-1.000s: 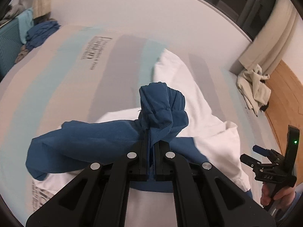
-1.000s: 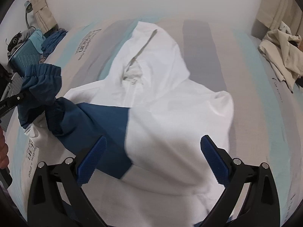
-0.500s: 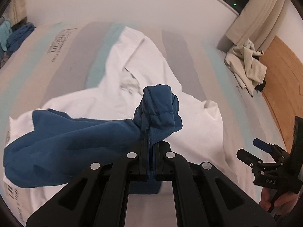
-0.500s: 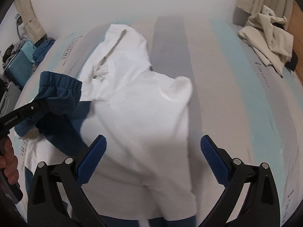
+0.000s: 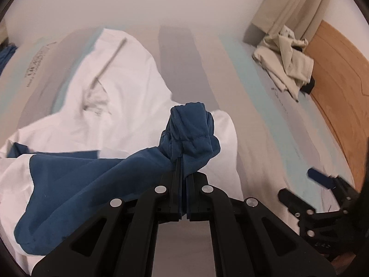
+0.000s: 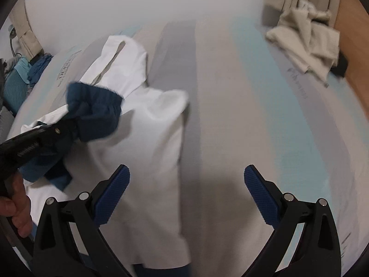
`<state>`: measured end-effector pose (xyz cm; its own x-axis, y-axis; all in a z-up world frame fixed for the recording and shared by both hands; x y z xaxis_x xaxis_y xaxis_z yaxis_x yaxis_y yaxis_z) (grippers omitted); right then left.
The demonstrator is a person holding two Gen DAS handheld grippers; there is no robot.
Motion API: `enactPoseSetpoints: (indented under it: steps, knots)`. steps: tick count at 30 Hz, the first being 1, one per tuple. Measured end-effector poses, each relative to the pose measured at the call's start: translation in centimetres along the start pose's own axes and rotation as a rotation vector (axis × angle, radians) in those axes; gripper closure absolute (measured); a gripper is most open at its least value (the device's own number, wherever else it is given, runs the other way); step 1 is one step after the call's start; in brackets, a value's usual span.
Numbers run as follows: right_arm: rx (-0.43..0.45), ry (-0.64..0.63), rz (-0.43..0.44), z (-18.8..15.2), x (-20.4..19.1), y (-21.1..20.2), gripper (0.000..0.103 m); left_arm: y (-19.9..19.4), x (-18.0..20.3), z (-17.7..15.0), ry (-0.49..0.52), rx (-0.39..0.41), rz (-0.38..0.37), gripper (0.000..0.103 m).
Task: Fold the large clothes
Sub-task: 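Grasp the other navy cuff with the left tool and lift it, then lay the navy cuff across the jacket body and open the left tool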
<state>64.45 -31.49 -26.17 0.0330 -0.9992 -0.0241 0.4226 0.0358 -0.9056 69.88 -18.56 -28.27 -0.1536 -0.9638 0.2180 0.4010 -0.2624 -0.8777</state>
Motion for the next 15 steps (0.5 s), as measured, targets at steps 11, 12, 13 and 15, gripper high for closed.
enactPoseSetpoints:
  steps: [11,12,13,15]
  knots:
    - [-0.013,0.015,0.016,-1.7,1.8,1.5,0.008,4.7,1.6,-3.4,0.035,-0.063,0.050,0.102]
    - [-0.016,0.014,0.020,-1.9,1.7,1.6,0.008,5.0,1.7,-3.7,0.037,-0.068,0.051,0.102]
    - [-0.017,0.014,0.023,-2.1,1.6,1.7,0.008,5.3,1.7,-4.0,0.040,-0.074,0.055,0.102]
    - [-0.022,0.016,0.022,-2.4,1.6,1.9,0.008,5.8,1.7,-4.3,0.030,-0.092,0.051,0.099]
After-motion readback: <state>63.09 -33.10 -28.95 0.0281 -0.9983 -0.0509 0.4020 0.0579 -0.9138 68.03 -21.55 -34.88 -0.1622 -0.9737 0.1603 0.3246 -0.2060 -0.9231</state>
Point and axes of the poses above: each gripper's, at about its wrist camera, not at the fingertips, and y roughly the way its jaws point, x to its right, z to its top, the point moved 9 cm from there along y, roughly the way its jaws point, and after that the axes turned 9 degrees about -x, right-handed, at the moved point
